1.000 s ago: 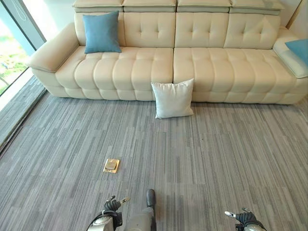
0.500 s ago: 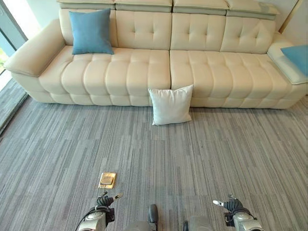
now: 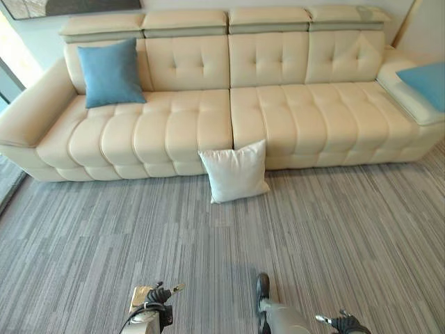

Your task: Pick up all the scattered cushions and arrange them neatly on the sofa.

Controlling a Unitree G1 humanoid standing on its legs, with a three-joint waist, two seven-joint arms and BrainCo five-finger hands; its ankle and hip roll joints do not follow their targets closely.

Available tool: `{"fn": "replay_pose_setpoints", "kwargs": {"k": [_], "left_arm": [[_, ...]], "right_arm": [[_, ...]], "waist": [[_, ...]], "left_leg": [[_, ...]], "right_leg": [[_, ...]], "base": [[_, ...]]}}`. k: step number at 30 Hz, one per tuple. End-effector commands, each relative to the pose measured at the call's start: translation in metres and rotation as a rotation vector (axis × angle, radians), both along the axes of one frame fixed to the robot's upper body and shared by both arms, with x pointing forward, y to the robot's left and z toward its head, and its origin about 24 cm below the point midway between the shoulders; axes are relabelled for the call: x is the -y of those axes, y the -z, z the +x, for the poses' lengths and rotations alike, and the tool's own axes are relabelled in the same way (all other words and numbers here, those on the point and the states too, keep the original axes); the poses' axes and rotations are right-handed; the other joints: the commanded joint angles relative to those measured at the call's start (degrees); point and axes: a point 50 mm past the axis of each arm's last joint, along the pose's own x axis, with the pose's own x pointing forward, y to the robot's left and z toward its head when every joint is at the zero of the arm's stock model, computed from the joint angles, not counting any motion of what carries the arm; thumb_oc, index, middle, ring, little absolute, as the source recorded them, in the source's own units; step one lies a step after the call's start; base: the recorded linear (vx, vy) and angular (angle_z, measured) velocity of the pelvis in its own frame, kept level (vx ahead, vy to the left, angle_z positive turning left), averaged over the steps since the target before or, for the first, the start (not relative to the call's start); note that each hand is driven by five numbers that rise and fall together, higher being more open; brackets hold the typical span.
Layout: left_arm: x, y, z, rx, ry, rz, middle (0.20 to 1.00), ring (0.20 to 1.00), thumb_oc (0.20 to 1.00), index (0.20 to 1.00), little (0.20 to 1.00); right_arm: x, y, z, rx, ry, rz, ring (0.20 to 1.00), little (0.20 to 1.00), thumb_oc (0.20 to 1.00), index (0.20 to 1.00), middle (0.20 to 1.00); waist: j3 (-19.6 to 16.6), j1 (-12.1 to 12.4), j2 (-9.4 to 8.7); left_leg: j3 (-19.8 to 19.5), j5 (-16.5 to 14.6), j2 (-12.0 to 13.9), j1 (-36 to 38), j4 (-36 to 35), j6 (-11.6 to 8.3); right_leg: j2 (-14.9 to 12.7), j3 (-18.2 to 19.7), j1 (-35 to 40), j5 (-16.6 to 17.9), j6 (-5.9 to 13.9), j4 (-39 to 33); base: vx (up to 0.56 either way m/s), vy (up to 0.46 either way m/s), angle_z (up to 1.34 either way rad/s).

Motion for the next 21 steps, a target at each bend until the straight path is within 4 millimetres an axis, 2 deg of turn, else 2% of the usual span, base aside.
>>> {"fn": "replay_pose_setpoints", "kwargs": {"k": [1,3,4,5,6,7,9,11,12,13,15,16,18,19,21], "left_arm": [[0.002,-0.008,0.022,0.065,0.036,0.017,1.000,1.000,1.000,1.000,1.000],[0.004,-0.008,0.022,0.064,0.043,0.010,1.000,1.000,1.000,1.000,1.000],[0.004,-0.008,0.022,0.064,0.043,0.010,1.000,1.000,1.000,1.000,1.000],[0.005,-0.010,0.026,0.078,0.042,0.006,1.000,1.000,1.000,1.000,1.000],[0.005,-0.011,0.028,0.085,0.046,0.005,1.000,1.000,1.000,1.000,1.000],[0.007,-0.011,0.028,0.083,0.052,0.004,1.000,1.000,1.000,1.000,1.000],[0.008,-0.008,0.024,0.066,0.060,0.002,1.000,1.000,1.000,1.000,1.000],[0.006,-0.006,0.019,0.047,0.069,0.008,1.000,1.000,1.000,1.000,1.000],[0.005,-0.005,0.015,0.033,0.066,0.011,1.000,1.000,1.000,1.000,1.000],[0.004,-0.004,0.012,0.025,0.063,0.014,1.000,1.000,1.000,1.000,1.000],[0.003,-0.002,0.007,0.004,0.067,0.019,1.000,1.000,1.000,1.000,1.000],[0.000,0.000,0.002,-0.016,0.066,0.029,1.000,1.000,1.000,1.000,1.000],[-0.002,0.001,0.000,-0.026,0.060,0.032,1.000,1.000,1.000,1.000,1.000],[-0.005,0.002,-0.004,-0.033,0.046,0.032,1.000,1.000,1.000,1.000,1.000],[-0.007,0.005,-0.014,-0.061,0.020,0.031,1.000,1.000,1.000,1.000,1.000]], "right_arm": [[0.016,-0.014,0.027,0.105,0.017,-0.038,1.000,1.000,1.000,1.000,1.000],[0.018,-0.014,0.025,0.100,0.020,-0.040,1.000,1.000,1.000,1.000,1.000],[0.018,-0.014,0.025,0.100,0.020,-0.040,1.000,1.000,1.000,1.000,1.000],[0.019,-0.014,0.025,0.095,0.016,-0.045,1.000,1.000,1.000,1.000,1.000],[0.019,-0.015,0.026,0.100,0.017,-0.047,1.000,1.000,1.000,1.000,1.000],[0.021,-0.015,0.026,0.096,0.019,-0.054,1.000,1.000,1.000,1.000,1.000],[0.021,-0.015,0.026,0.091,0.017,-0.056,1.000,1.000,1.000,1.000,1.000],[0.020,-0.015,0.026,0.084,0.004,-0.057,1.000,1.000,1.000,1.000,1.000],[0.019,-0.014,0.026,0.082,-0.008,-0.058,1.000,1.000,1.000,1.000,1.000],[0.017,-0.014,0.026,0.081,-0.022,-0.059,1.000,1.000,1.000,1.000,1.000],[0.016,-0.015,0.027,0.082,-0.042,-0.063,1.000,1.000,1.000,1.000,1.000],[0.016,-0.015,0.028,0.083,-0.050,-0.067,1.000,1.000,1.000,1.000,1.000],[0.016,-0.015,0.029,0.083,-0.055,-0.064,1.000,1.000,1.000,1.000,1.000],[0.014,-0.015,0.029,0.079,-0.063,-0.061,1.000,1.000,1.000,1.000,1.000],[0.010,-0.013,0.030,0.074,-0.087,-0.056,1.000,1.000,1.000,1.000,1.000]], "waist": [[0.7,-1.0,1.30],[1.0,-1.2,1.00],[1.0,-1.2,1.00],[2.1,-0.9,0.36],[2.8,-0.6,0.07],[3.6,-0.1,-0.51],[4.1,0.7,-1.82],[4.0,1.2,-2.15],[3.8,1.3,-2.10],[3.5,1.3,-1.96],[3.2,1.3,-1.22],[3.0,1.0,-0.87],[2.7,1.2,-0.85],[2.3,1.5,-0.75],[0.9,1.6,-0.89]], "left_leg": [[0.3,6.6,-2.8,-1.9,8.4,-3.26],[0.6,9.7,-2.3,-4.5,15.7,-4.96],[0.6,9.7,-2.3,-4.5,15.7,-4.96],[0.3,12.9,-2.0,-9.4,26.6,-6.13],[0.1,13.7,-1.9,-11.4,30.3,-6.35],[1.1,12.8,-1.1,-14.3,33.1,-5.31],[1.7,8.1,-2.8,-20.8,29.7,-3.23],[1.4,6.0,-4.4,-21.5,20.4,-1.84],[0.5,6.6,-4.9,-21.3,14.7,-1.66],[-0.8,9.6,-4.9,-21.4,8.1,-1.89],[-1.9,14.2,-4.7,-21.3,-0.7,-2.80],[-1.3,13.9,-4.9,-24.5,-1.4,-4.09],[-1.3,14.5,-5.0,-24.6,-1.4,-4.27],[-1.5,15.2,-5.0,-23.5,-1.4,-4.10],[-1.5,14.7,-5.4,-22.3,-1.4,-3.02]], "right_leg": [[-0.9,-0.5,1.1,-6.6,0.53,2.4],[-0.4,-0.8,3.8,-8.6,-0.85,2.1],[-0.4,-0.8,3.8,-8.6,-0.85,2.1],[-0.2,-0.8,6.6,-10.6,-2.50,2.0],[-0.1,-0.5,7.5,-11.2,-3.21,2.1],[-0.3,-0.1,9.1,-12.4,-4.04,2.0],[-1.1,-0.1,11.8,-13.0,-3.92,0.8],[-1.2,0.2,13.6,-13.6,-3.38,0.1],[-1.1,0.1,14.1,-14.1,-3.23,0.2],[-0.7,-0.1,14.7,-14.5,-3.13,0.2],[0.3,-0.1,16.0,-15.3,-3.31,0.4],[0.8,0.0,17.7,-16.0,-3.16,0.3],[0.9,0.5,18.6,-16.2,-3.04,0.4],[1.1,1.5,19.4,-16.6,-2.79,0.6],[0.5,2.5,21.0,-17.8,-2.14,0.5]], "base": [[0.40,-0.223,0.42],[0.31,-0.195,0.24],[0.34,-0.257,0.14],[0.32,-0.250,0.09],[0.47,-0.369,0.20],[0.34,-0.256,0.11],[0.36,-0.197,0.22],[0.33,-0.053,0.04],[0.33,-0.001,-0.10],[0.33,0.003,-0.11],[0.38,0.025,-0.13],[0.33,0.040,-0.08],[0.32,0.057,0.02],[0.42,0.096,-0.17],[0.46,0.149,-0.64]]}}
